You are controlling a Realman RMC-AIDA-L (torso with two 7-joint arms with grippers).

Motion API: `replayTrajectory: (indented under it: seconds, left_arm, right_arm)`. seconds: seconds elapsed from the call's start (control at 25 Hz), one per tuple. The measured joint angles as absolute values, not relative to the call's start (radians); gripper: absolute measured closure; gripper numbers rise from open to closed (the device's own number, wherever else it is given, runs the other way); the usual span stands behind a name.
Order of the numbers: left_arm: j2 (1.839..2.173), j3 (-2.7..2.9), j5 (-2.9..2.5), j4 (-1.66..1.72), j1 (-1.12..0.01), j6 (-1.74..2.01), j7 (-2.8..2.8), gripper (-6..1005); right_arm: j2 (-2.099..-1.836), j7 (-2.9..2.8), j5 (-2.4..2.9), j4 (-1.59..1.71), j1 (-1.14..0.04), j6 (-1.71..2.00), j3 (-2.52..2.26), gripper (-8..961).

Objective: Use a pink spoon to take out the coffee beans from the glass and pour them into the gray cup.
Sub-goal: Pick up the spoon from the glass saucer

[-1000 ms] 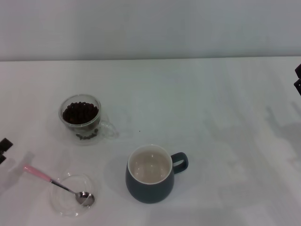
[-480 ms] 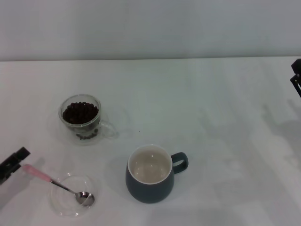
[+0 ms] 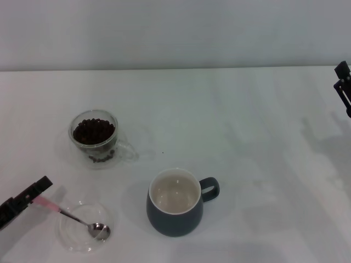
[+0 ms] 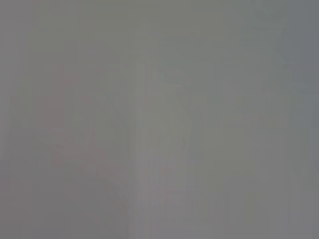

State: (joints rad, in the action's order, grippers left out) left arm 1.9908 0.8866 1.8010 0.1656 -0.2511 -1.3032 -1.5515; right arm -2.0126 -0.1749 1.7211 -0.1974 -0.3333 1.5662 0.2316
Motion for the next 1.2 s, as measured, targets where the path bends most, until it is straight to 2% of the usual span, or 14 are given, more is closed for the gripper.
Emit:
replayTrajectory:
  seconds: [0.24,0.68,0.88,1.12,1.2]
  left_arm:
    - [1.994,0.885,1.802,0.166,-0.245,-1.299,-1.555,233]
    - [1.997,0.885,1.801,0.166,-0.232,-1.284,-1.570,444]
    - [1.993,0.884,1.801,0.166,-0.232,-1.286,-1.578,646]
    - [1.995,0.881,1.808,0.171,-0.226,-1.296,-1.608,773]
    - [1.997,0.881,1.810,0.179,-0.223,-1.303,-1.612,785]
  right_arm:
    - [-2.013,-0.175,1.721,-0.195,-0.352,1.566,0.232,160]
    - [-2.011,-0.175,1.721,-0.190,-0.375,1.559,0.246,161]
    - [-2.011,-0.175,1.719,-0.190,-0.376,1.553,0.247,159]
    - [-2.011,-0.175,1.709,-0.190,-0.375,1.536,0.247,159]
    - [-2.011,-0.175,1.709,-0.190,-0.375,1.533,0.247,159]
